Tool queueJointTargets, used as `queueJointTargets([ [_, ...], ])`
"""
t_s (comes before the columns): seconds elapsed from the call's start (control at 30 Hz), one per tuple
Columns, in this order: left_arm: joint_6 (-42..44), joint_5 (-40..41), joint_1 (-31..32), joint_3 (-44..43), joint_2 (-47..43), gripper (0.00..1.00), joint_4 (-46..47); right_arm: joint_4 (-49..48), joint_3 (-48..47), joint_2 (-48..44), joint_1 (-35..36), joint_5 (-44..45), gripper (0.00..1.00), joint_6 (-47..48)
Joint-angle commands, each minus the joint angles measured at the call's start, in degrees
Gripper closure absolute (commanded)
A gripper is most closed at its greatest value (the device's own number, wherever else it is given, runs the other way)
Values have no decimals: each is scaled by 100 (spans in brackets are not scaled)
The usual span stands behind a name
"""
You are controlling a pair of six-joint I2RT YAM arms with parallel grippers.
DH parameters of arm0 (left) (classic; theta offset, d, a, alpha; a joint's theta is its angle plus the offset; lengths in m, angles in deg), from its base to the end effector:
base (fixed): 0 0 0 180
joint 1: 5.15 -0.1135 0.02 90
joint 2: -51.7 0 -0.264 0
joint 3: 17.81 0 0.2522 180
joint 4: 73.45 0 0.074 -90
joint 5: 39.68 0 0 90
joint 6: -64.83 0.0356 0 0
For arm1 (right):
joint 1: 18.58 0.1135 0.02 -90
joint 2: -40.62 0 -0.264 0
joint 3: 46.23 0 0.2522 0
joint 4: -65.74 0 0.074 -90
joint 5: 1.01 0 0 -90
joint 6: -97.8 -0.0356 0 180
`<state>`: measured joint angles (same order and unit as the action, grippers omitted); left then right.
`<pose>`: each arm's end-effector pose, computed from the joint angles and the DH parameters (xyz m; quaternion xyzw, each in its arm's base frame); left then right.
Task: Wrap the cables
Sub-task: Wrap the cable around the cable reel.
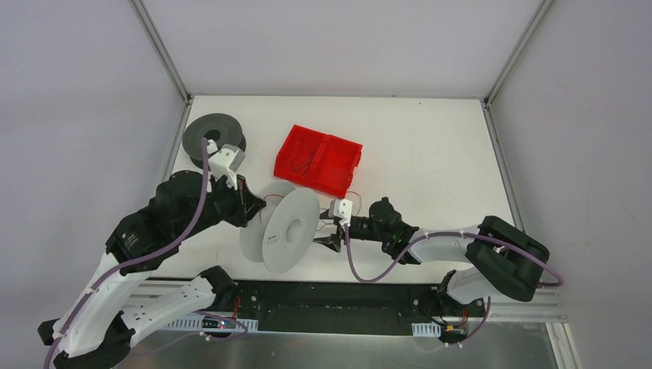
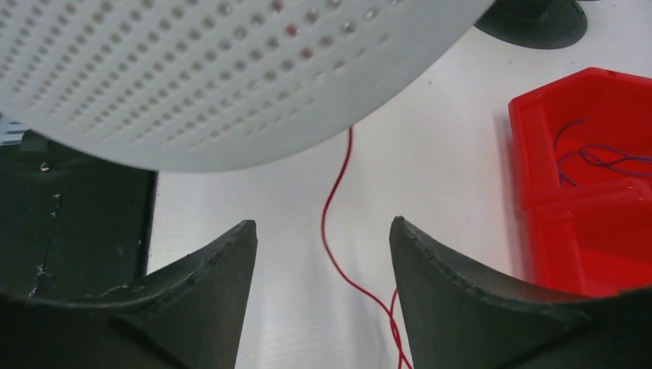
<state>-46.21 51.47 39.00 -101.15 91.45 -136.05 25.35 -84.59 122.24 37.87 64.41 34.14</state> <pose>0.0746 -0.0714 0.4205 0.1574 0.7988 -0.3059 0.4936 0.1377 0.2344 0.1965 -0.5782 0.4341 0.3239 0.6102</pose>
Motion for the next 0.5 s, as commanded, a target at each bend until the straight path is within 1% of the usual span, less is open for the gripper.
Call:
queueJointTargets([
  [0.0,-234,428,-52,-439,-177,100,376,-785,-4,58,-21,-477,33,25],
  [0.13,-323,486,-52,-444,-288,100,411,-455,-188,175,-32,-459,33,206],
  [0.2,-347,476,-48,-450,-347,100,442,-491,-289,322,-31,-45,33,248],
  [0.23,-348,462,-53,-465,-366,100,452,-658,-280,403,-45,148,33,233],
  [0.3,-348,442,-46,-490,-397,100,452,-933,-276,519,-138,60,33,212],
  [0.4,-372,409,-48,-535,-394,100,470,-949,-478,693,-161,-234,34,101],
  [0.47,-406,367,-46,-576,-372,100,514,-1183,-579,887,-155,-310,36,-100],
])
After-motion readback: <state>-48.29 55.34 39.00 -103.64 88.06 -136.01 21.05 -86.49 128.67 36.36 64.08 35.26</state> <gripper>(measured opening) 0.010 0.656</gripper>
